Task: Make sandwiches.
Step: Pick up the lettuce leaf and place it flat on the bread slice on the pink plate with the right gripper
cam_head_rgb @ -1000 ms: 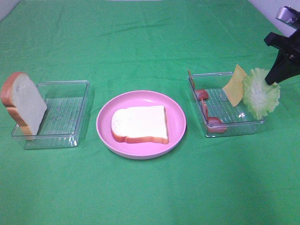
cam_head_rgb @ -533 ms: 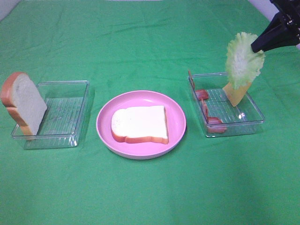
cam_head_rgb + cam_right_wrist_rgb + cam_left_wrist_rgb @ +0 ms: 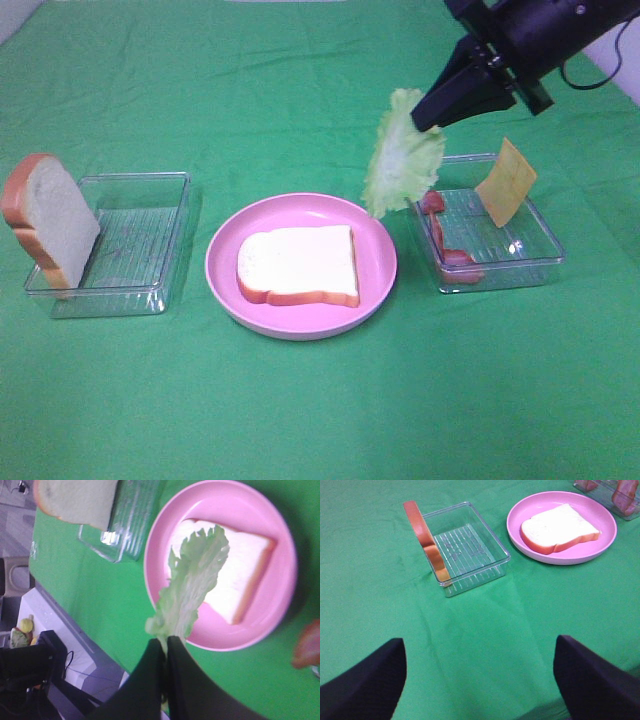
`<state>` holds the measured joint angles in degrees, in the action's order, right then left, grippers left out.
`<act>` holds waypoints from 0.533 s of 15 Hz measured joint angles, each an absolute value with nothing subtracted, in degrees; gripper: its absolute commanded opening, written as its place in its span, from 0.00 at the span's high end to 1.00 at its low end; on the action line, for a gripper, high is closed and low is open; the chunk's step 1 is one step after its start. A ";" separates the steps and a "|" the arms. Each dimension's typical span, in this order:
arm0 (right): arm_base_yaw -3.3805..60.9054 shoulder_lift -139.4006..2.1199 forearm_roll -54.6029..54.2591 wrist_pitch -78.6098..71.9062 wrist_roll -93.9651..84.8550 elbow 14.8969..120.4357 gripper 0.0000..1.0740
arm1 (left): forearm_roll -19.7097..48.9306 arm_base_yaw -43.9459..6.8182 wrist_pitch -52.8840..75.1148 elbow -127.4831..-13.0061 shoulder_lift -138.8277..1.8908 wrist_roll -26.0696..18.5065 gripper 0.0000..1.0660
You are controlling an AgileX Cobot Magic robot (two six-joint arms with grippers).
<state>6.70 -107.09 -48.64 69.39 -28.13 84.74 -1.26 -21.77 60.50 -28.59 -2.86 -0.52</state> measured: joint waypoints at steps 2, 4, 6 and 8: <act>12.72 -107.09 -50.31 68.75 -28.42 84.74 1.00 | -1.26 -21.77 60.50 -28.59 -2.86 -0.52 0.28; 18.11 -107.09 -50.59 65.20 -28.48 84.74 1.00 | -1.26 -21.77 60.50 -28.59 -2.86 -0.52 0.28; 23.55 -107.66 -51.62 58.27 -28.19 84.74 1.00 | -1.26 -21.77 60.50 -28.59 -2.86 -0.52 0.28; 25.15 -110.01 -54.49 55.75 -28.07 84.74 1.00 | -1.26 -21.77 60.50 -28.59 -2.86 -0.52 0.28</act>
<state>25.15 -110.01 -54.49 55.75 -28.07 84.74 -1.26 -21.77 60.50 -28.59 -2.86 -0.52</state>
